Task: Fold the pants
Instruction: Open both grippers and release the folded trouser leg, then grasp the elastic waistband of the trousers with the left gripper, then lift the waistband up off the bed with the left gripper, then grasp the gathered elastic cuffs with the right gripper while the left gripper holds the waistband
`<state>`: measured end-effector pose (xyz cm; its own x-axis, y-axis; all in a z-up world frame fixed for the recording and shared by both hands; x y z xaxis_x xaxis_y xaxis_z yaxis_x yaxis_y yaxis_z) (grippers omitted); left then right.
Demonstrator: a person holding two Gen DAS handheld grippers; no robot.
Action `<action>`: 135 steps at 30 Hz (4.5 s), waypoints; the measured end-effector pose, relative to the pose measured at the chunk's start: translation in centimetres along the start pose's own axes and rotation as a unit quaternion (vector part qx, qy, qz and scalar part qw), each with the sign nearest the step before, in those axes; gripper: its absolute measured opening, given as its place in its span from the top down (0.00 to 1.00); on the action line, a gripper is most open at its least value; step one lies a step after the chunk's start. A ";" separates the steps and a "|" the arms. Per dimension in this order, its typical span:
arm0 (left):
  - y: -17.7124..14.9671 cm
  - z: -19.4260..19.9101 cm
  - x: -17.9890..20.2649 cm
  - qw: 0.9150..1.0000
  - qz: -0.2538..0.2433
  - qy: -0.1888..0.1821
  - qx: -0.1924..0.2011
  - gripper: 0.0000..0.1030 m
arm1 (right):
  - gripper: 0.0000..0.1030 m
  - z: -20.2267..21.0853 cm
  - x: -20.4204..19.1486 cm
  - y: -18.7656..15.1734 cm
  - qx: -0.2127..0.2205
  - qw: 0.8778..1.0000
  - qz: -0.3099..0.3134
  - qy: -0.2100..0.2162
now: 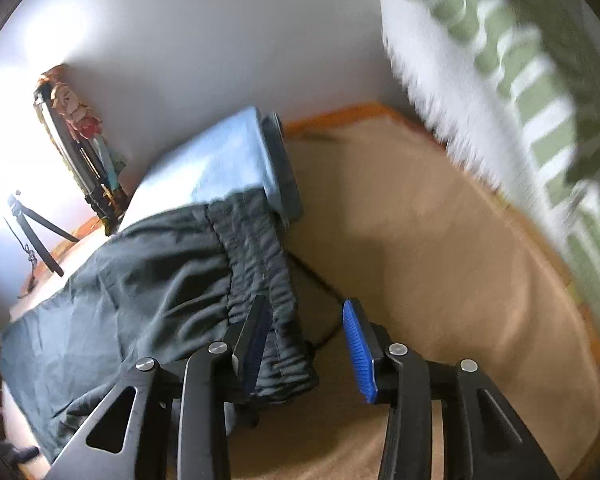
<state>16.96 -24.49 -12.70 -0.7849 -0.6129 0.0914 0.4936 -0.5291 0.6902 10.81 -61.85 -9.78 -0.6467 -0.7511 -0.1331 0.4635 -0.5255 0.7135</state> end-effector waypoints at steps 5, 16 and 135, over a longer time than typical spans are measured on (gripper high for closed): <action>0.0 3.3 -5.5 0.995 0.078 0.054 0.036 0.55 | 0.60 2.9 -2.7 0.8 0.030 0.999 0.010 0.032; -5.9 9.2 -18.2 0.957 0.254 0.125 0.062 0.48 | 0.56 6.0 -14.9 -1.2 0.037 0.987 0.047 0.151; -5.8 -0.7 -1.0 0.891 -0.400 0.212 0.048 0.89 | 0.38 -2.1 -44.5 -18.0 -0.259 0.876 0.210 0.349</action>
<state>15.09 -21.20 -17.30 -0.6498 -0.2391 -0.7216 -0.2099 -0.8559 0.4726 32.52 -19.74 -18.15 0.0920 -0.8880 -0.4506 0.9012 -0.1182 0.4169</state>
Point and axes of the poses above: each gripper's, at about its wrist camera, not at the fingertips, and z roughly against the way its jaws point, x to its right, y to its top, the point moved 6 cm from there along -z, roughly the way its jaws point, and after that the axes turned 3 degrees about x, right-handed, at the moved point
